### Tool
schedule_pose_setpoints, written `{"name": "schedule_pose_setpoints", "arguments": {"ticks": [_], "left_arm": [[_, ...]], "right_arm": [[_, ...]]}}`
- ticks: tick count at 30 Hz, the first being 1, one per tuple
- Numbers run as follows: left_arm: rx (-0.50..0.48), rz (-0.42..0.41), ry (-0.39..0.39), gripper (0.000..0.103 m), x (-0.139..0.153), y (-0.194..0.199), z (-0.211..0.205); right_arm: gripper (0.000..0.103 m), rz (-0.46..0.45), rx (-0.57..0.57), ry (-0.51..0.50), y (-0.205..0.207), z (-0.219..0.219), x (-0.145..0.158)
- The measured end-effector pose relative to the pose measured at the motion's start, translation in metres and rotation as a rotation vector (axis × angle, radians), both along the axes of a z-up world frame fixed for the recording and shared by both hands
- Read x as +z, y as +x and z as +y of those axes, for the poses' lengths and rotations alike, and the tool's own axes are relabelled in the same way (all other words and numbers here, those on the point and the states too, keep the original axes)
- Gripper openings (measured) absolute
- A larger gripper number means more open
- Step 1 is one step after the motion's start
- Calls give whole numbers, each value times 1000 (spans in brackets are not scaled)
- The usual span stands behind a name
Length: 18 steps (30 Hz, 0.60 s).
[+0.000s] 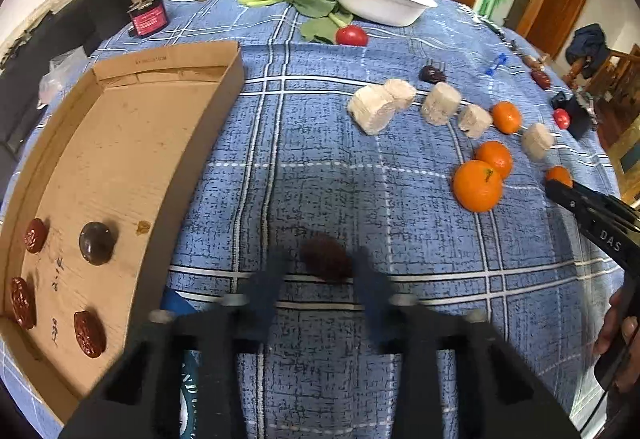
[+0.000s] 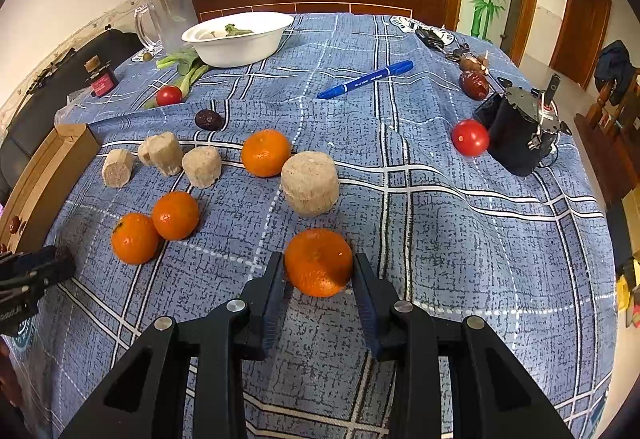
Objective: Organize fruits
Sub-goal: 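Grasp an orange tangerine with the right tool while the left tool grasps a red date, then carry the tangerine and date over the cardboard tray and open both tools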
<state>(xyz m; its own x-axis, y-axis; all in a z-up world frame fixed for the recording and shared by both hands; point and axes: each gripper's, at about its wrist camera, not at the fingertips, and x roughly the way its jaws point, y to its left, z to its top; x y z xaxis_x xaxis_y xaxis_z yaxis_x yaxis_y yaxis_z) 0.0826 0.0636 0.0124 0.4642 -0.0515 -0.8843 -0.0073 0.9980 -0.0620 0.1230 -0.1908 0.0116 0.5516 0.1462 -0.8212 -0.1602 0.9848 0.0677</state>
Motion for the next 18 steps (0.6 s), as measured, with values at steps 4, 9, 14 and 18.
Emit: {"name": "schedule_pose_setpoints", "arguments": {"ticks": [4, 9, 14, 18], "left_arm": [[-13, 7, -71, 23, 5, -5, 7], [-69, -24, -92, 23, 19, -21, 1], [-149, -51, -105, 23, 33, -41, -11], [-199, -64, -126, 23, 40, -54, -18]], "right_arm": [[36, -8, -13, 17, -7, -1, 6], [36, -31, -26, 28, -27, 0, 20], [36, -48, -43, 41, -56, 5, 33], [36, -49, -64, 43, -83, 8, 40]]}}
